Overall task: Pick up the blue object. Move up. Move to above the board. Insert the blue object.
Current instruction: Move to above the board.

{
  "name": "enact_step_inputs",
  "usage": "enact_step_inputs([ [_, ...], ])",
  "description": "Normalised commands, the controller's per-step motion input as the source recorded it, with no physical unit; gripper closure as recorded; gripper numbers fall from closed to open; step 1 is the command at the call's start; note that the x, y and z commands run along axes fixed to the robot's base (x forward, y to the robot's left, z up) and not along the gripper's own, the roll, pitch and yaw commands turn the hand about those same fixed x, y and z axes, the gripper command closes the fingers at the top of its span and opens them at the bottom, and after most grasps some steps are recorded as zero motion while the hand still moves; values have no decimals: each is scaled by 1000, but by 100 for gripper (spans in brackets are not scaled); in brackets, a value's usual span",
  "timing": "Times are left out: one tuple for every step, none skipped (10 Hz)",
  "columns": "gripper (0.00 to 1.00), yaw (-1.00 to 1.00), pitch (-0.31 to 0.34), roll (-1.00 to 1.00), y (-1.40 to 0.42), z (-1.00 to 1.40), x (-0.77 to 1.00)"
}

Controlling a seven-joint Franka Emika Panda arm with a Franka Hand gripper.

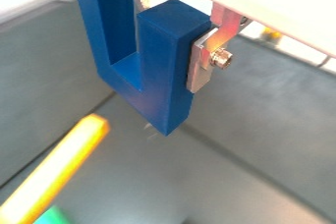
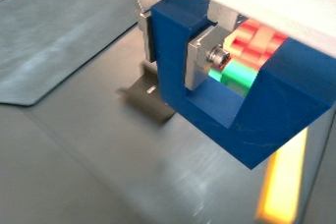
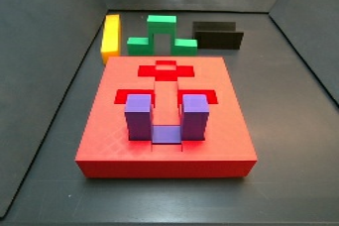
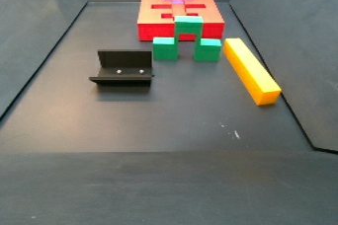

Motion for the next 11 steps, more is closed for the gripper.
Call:
enact_step_inputs([
  [100, 379, 236, -19, -1400, 145, -70],
  [100, 190, 102, -30, -1400, 143, -68],
  [100, 110, 49, -2, -1400, 145, -68],
  [100, 85, 29, 8, -1400, 148, -74],
  [100, 42, 17, -17, -1400, 151, -77],
  [100, 27, 23, -11, -1400, 152, -73],
  [100, 13, 23, 8, -1400, 162, -70],
  [100, 16, 31, -5, -1400, 168, -66],
  [100, 10, 58, -7, -1400, 182, -52],
  [100, 11, 79, -3, -1400, 192, -35],
  [100, 5, 111, 19, -864, 124, 23],
])
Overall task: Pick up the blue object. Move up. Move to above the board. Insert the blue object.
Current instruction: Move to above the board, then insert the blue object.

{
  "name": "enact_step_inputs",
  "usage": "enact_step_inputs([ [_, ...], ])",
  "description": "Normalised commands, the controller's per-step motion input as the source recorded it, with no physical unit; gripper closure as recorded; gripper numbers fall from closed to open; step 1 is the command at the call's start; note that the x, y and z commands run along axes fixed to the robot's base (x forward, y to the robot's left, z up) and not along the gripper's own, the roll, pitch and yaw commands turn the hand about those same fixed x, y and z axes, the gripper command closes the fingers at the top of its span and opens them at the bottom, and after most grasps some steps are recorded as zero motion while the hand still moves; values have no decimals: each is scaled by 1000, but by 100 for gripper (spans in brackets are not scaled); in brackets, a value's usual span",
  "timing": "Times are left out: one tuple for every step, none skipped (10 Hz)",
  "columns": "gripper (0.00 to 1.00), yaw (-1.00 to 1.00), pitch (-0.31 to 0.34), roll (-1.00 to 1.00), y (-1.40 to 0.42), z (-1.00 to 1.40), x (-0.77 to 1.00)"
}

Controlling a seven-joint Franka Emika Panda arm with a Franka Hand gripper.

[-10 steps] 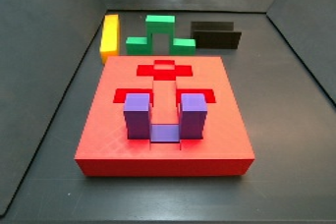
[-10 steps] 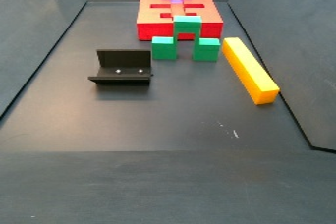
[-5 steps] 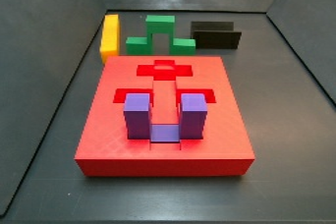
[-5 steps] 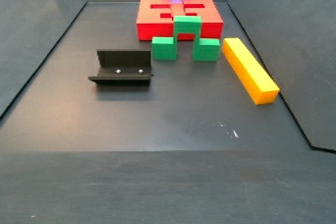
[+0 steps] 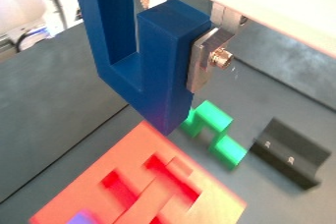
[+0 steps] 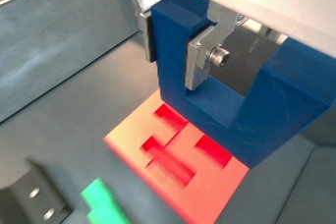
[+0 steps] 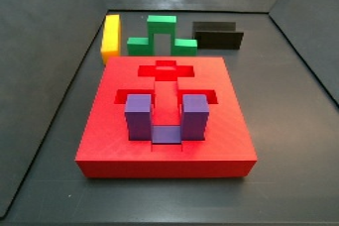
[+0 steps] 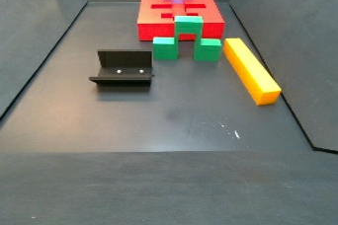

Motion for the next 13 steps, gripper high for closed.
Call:
enact_step_inputs([
  [100, 8, 130, 15, -605, 90, 52],
  [100, 8, 143, 18, -298, 56, 73],
  [100, 8, 137, 27, -207, 52, 59],
  [100, 0, 0, 0, -140, -43, 0],
  [100, 0, 0, 0, -43, 0, 0],
  [100, 71, -14, 183, 0, -163, -74],
  [100, 220, 73, 391, 489, -286, 0],
  [100, 240, 139, 361, 526, -274, 43],
  [100, 240, 144, 181, 694, -494, 83],
  [100, 286, 136, 154, 683, -514, 114],
  [100, 449, 91, 177, 400, -446, 377],
  [100, 0, -19, 0, 0, 0, -11],
  [100, 0, -81, 27, -63, -169, 6],
])
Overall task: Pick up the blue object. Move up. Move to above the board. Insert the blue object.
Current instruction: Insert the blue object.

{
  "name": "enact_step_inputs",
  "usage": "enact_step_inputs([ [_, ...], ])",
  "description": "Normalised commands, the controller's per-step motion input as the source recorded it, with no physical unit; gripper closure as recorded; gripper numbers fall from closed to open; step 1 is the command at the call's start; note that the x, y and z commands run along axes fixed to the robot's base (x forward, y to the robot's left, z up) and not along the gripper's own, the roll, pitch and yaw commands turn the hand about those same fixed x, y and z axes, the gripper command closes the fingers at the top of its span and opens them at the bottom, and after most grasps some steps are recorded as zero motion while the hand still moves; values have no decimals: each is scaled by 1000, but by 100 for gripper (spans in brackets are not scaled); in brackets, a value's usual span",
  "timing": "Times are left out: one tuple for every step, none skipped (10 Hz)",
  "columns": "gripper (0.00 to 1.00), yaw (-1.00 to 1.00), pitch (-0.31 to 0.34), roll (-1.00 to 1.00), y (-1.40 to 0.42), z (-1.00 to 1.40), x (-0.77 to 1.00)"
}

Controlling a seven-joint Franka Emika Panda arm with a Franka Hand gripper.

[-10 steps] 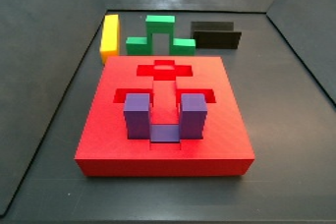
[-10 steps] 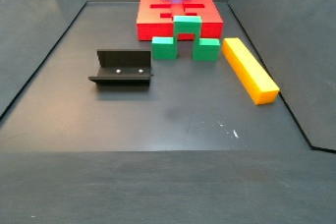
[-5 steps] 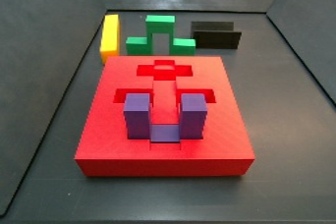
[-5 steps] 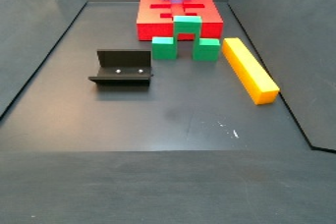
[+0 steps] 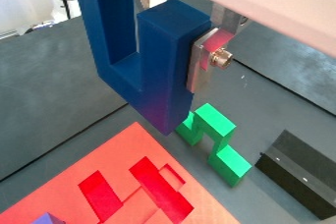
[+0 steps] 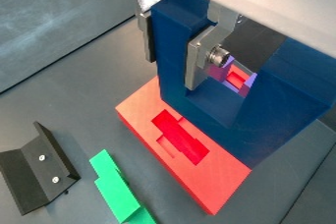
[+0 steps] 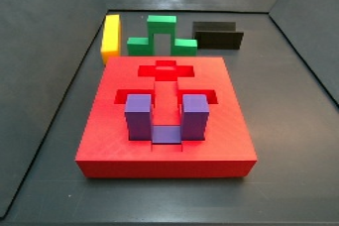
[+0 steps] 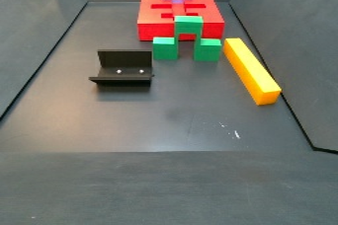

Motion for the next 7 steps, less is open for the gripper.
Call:
enact_step_inputs([
  [100, -514, -51, 260, 0, -440, 674],
  [100, -631, 0, 341, 0, -437, 577],
  [100, -657, 0, 311, 6, -420, 560],
  [100, -451, -4, 30, 37, -177, 506],
  [100, 0, -7, 0, 0, 0, 0],
  [100, 71, -120, -84, 0, -657, 149],
  [100, 303, -119, -219, 0, -637, 306],
])
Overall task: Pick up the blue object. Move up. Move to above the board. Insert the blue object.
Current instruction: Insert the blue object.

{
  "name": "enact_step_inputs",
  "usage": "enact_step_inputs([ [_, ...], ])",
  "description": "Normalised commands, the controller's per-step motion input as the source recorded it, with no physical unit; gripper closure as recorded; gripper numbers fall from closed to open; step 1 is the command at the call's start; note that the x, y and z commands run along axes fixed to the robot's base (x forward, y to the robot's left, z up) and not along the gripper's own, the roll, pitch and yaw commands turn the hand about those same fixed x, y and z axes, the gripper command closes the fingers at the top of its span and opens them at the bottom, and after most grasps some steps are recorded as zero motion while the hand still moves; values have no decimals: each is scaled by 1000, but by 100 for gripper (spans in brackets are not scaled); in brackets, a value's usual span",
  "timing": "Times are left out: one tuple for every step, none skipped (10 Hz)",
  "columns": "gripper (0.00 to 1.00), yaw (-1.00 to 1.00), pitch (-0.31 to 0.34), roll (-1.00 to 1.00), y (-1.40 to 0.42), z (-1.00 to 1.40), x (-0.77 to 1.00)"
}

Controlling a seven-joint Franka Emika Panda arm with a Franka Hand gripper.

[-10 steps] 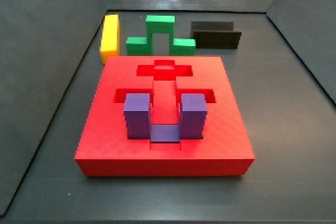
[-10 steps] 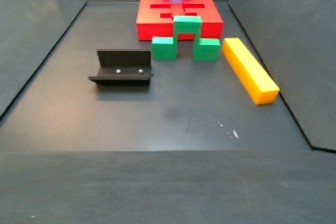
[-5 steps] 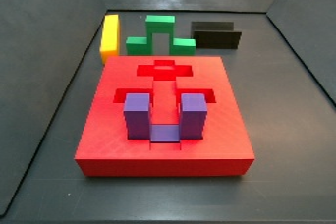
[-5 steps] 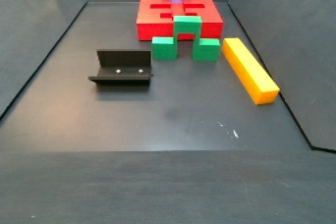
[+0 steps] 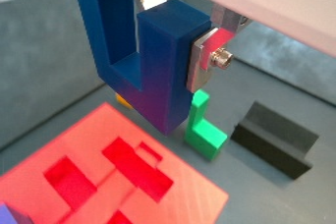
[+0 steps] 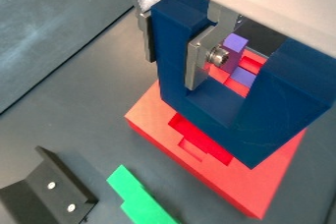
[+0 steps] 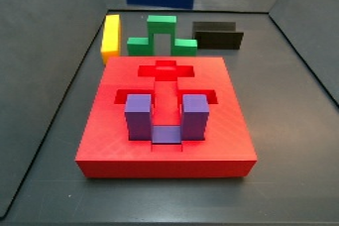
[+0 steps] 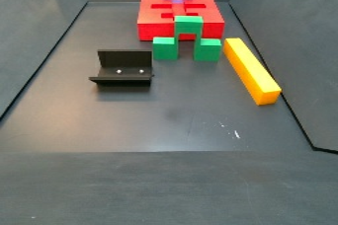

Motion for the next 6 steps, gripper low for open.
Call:
enact_step_inputs([
  [100, 323, -130, -254, 0, -546, 303],
  [100, 337, -156, -90, 0, -691, 251],
  [100, 266, -57, -24, 0, -440, 329],
  [100, 0, 0, 4, 0, 0, 0],
  [100, 0, -3, 60, 0, -149, 0],
  [100, 0, -57, 107, -109, -486, 0],
])
